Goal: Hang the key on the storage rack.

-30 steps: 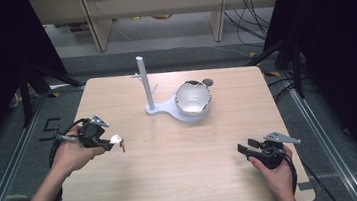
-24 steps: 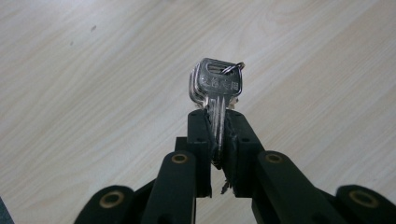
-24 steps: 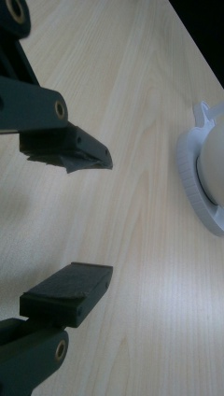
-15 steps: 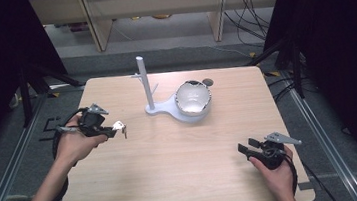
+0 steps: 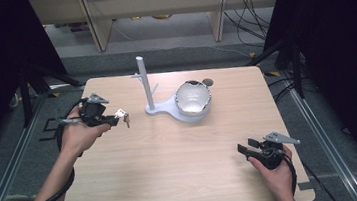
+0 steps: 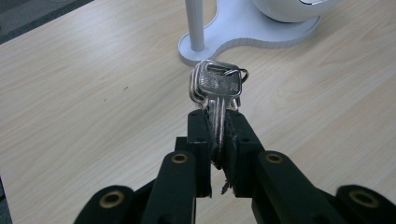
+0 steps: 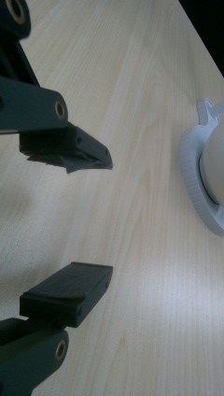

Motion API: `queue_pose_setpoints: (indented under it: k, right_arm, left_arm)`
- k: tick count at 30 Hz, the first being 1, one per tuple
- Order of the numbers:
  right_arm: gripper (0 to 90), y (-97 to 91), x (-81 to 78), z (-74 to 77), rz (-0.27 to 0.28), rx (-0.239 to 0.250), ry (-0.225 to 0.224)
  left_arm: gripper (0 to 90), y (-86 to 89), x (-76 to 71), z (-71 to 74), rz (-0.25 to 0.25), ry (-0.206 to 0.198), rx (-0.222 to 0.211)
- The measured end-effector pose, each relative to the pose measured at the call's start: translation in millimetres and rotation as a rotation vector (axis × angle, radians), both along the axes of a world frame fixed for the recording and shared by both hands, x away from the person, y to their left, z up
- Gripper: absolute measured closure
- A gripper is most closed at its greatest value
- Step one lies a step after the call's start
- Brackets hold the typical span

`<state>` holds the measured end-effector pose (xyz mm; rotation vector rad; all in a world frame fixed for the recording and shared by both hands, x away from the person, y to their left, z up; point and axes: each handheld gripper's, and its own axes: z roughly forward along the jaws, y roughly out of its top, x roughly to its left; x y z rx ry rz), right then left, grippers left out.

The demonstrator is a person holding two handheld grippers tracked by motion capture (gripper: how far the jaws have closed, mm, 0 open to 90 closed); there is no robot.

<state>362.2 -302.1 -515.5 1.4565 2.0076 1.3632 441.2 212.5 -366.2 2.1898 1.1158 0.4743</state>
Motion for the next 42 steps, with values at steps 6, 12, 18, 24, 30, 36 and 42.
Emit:
queue_pose_setpoints:
  k: [6,12,18,24,30,36,42]
  right_arm:
    - [42.4,-1.4,0.9,-0.4,-0.001,-0.017,-0.005]
    - [42.4,-0.2,1.0,-0.8,0.005,0.0,-0.011]
    - [42.4,-0.8,0.4,0.0,0.0,-0.007,-0.003]
    - [42.4,1.7,-0.3,-0.3,0.001,0.018,-0.003]
    - [42.4,-0.1,-0.3,0.3,-0.002,-0.006,0.001]
    - [42.4,-0.8,0.4,-0.1,0.003,-0.009,-0.005]
    - [42.5,-0.3,0.8,-0.9,0.008,0.001,-0.01]
  left_arm:
    - [81.5,-0.7,7.2,2.0,0.025,-0.014,-0.01]
    - [81.5,1.1,12.6,3.5,0.042,-0.026,-0.026]
    - [81.5,2.3,16.9,7.1,0.054,-0.038,-0.036]
    - [81.5,1.7,20.9,10.4,0.066,-0.049,-0.049]
    - [81.5,2.0,26.7,13.3,0.08,-0.058,-0.061]
    - [81.5,0.4,31.3,18.4,0.089,-0.077,-0.072]
    - [81.5,-0.8,36.1,23.6,0.094,-0.088,-0.079]
